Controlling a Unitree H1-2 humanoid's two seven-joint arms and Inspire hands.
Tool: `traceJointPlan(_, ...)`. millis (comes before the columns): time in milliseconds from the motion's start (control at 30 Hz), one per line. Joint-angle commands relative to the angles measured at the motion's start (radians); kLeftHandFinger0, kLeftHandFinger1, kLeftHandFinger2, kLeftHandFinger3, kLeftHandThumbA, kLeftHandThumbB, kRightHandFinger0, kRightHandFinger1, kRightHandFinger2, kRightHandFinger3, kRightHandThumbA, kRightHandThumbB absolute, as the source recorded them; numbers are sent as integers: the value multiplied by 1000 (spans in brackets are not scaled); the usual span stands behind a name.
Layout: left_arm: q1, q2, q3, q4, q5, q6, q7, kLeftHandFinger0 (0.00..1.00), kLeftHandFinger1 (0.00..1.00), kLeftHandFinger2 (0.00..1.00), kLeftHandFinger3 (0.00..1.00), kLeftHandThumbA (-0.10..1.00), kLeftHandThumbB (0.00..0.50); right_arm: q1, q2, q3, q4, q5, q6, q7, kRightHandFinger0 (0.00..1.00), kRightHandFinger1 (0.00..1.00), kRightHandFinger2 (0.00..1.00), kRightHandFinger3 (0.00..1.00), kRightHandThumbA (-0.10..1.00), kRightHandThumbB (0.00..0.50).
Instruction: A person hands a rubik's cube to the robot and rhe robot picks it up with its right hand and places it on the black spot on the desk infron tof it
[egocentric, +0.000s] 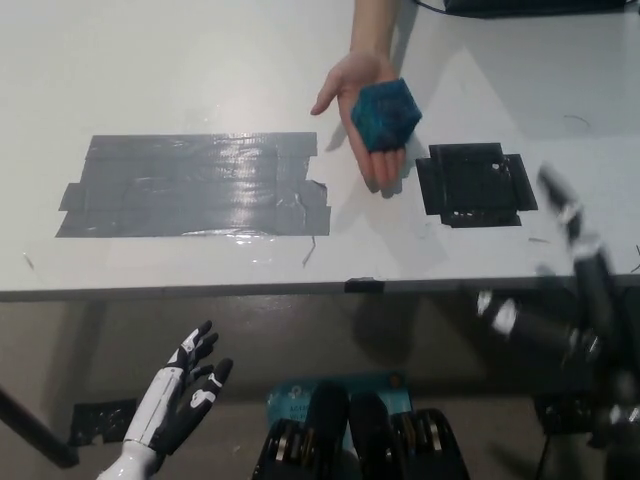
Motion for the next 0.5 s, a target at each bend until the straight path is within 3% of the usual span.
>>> traceJointPlan(0,-12,8,-5,-26,15,-48,-11,932,1000,1000,1000,792,94,-308,-94,-12,-86,-44,303,156,1000,1000,1000,1000,971,322)
traceJointPlan(100,-14,12,-2,-28,14,-46,-11,933,1000,1000,1000,793,96,-416,-127,20,2,-43,344,199,1000,1000,1000,1000,990,323)
traceJointPlan(167,-19,14,-3,-38,12,-34,-17,941,1000,1000,1000,795,93,-520,-153,59,110,-77,395,234,1000,1000,1000,1000,1000,378)
traceJointPlan(300,-27,9,-5,-41,9,-29,-19,945,1000,1000,1000,791,93,-616,-158,104,254,-86,405,250,1000,1000,1000,1000,1000,359)
traceJointPlan(467,-30,14,-4,-40,5,-27,-24,959,1000,1000,1000,789,88,-746,-116,157,521,-102,408,224,1000,1000,1000,1000,983,370)
